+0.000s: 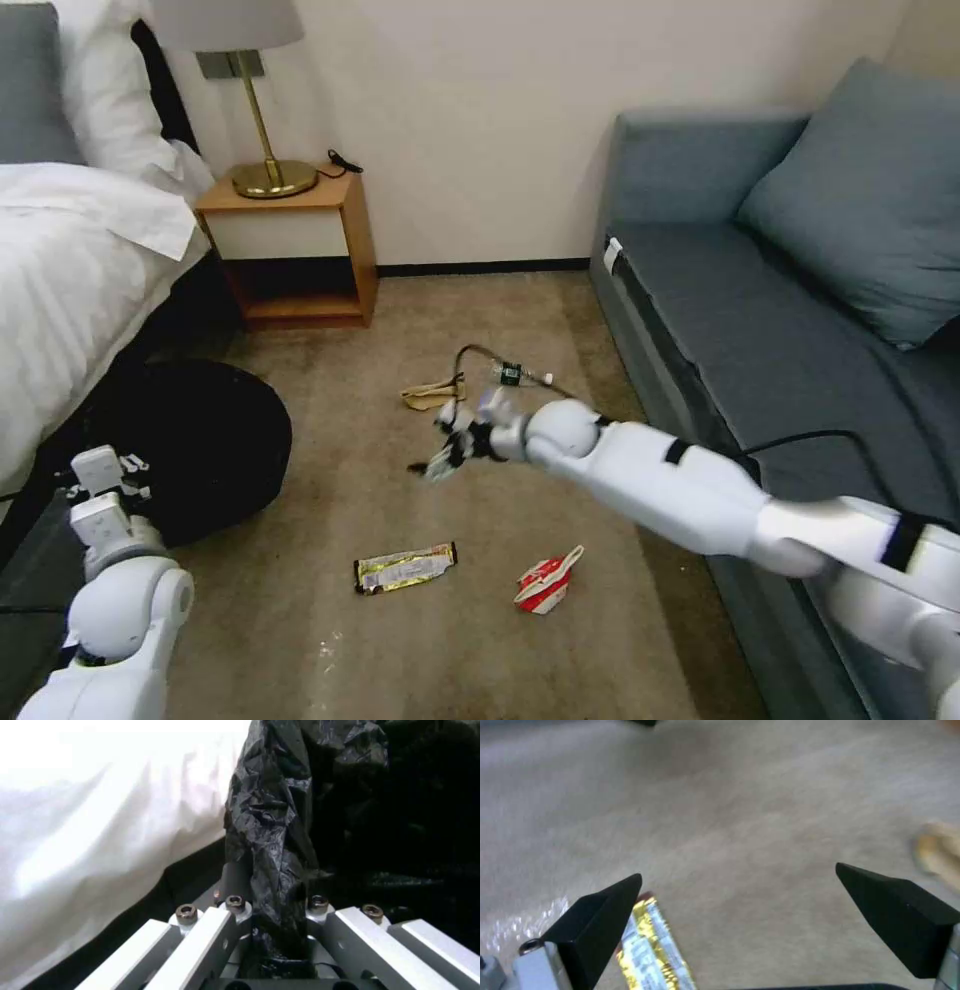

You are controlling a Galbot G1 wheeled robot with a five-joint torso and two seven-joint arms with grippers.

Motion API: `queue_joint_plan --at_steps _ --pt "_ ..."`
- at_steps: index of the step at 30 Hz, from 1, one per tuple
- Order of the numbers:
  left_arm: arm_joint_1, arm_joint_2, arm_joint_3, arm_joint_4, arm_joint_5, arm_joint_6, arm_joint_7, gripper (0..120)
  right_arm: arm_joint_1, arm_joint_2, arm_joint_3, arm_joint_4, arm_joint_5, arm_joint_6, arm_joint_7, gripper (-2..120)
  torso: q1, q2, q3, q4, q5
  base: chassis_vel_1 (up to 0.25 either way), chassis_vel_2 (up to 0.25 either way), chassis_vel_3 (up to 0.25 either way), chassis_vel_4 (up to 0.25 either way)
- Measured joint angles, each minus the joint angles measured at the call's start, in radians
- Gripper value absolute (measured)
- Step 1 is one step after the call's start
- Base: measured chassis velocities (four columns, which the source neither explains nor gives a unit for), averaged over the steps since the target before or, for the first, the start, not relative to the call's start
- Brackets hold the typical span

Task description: Pick up the trash bin, then pick up the garbage on the floor and place it into the trash bin.

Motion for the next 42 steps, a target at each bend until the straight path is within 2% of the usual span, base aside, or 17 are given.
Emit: queue_joint_plan --at_steps 3,8,20,30,42 --pt "-0.006 -0.022 -0.002 -0.015 0.001 0.009 -0.012 7 -0.030 0.092 -0.025 -0.123 -0.050 0.027 -0.027 100 0.000 0.000 0.000 0.0002 -0.0001 0.000 0.000 0.000 0.000" --pt "-0.019 -0.037 -0.003 -0.029 0.001 0.020 -0.024 7 -0.068 0.146 -0.048 -0.216 -0.101 0.058 -0.052 100 0.000 0.000 0.000 -0.0001 0.0000 0.000 0.000 0.000 0.000" --pt "-0.030 -0.074 -0.001 -0.041 0.004 0.024 -0.034 7 -0.143 0.196 -0.075 -0.336 -0.203 0.098 -0.084 100 0.000 0.000 0.000 -0.0001 0.0001 0.000 0.000 0.000 0.000" --pt "-0.023 -0.078 -0.005 -0.046 0.005 0.023 -0.034 7 -0.164 0.245 -0.030 -0.461 -0.285 0.138 -0.113 100 0.000 0.000 0.000 -0.0001 0.0002 0.000 0.000 0.000 0.000" --pt "-0.018 -0.083 -0.003 -0.043 0.005 0.015 -0.032 7 -0.164 0.261 0.006 -0.531 -0.327 0.157 -0.151 100 0.000 0.000 0.000 0.0000 0.0002 0.000 0.000 0.000 0.000"
